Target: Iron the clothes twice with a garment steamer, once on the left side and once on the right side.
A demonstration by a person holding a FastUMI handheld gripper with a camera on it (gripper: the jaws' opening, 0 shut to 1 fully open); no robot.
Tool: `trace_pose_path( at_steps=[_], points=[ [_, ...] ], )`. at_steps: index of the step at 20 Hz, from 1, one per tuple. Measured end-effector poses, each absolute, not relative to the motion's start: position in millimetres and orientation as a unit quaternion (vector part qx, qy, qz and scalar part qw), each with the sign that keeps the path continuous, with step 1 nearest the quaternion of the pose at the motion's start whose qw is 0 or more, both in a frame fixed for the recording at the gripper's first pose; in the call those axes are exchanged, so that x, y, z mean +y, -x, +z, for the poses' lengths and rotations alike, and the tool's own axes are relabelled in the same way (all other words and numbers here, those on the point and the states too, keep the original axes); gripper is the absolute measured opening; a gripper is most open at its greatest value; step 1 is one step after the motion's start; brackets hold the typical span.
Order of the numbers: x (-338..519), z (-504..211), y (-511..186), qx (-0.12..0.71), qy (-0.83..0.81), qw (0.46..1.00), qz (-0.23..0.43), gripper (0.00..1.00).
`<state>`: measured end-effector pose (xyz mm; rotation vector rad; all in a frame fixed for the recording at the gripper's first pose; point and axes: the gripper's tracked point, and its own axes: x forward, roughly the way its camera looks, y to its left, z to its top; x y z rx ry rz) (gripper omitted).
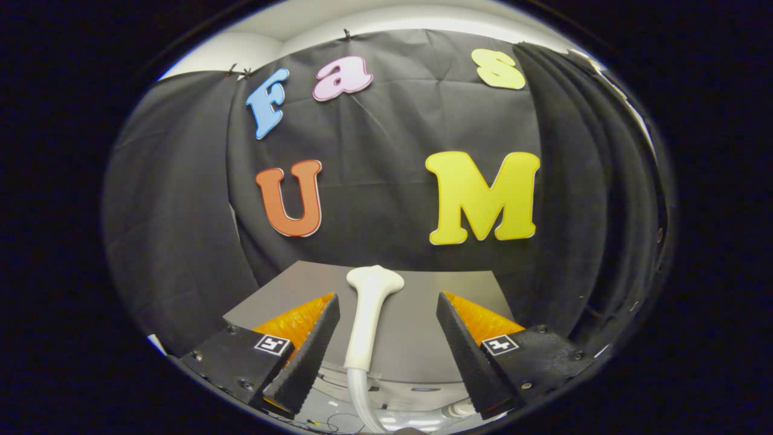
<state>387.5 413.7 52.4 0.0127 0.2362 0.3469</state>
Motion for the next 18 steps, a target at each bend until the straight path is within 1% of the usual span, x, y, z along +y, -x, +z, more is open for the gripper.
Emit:
trace_pose_path(
  at_steps=[5, 12, 13, 14, 17, 18],
  points=[
    [448.2, 6.9, -441.4, 0.184, 0.006, 0.968, 0.168, 1.0],
    [480.0, -38.1, -471.6, 0.264, 0.025, 0.95, 0.166, 0.99],
    [486.0, -41.9, -473.1, 0.272, 0.026, 0.948, 0.167, 0.97],
    [489.1, -45.8, -474.7, 0.279, 0.03, 0.946, 0.163, 0.92],
    [491.5, -54.7, -468.0, 0.305, 0.031, 0.938, 0.164, 0.84],
    [492.8, -54.7, -469.9, 0.306, 0.032, 0.938, 0.16, 0.75]
  ],
)
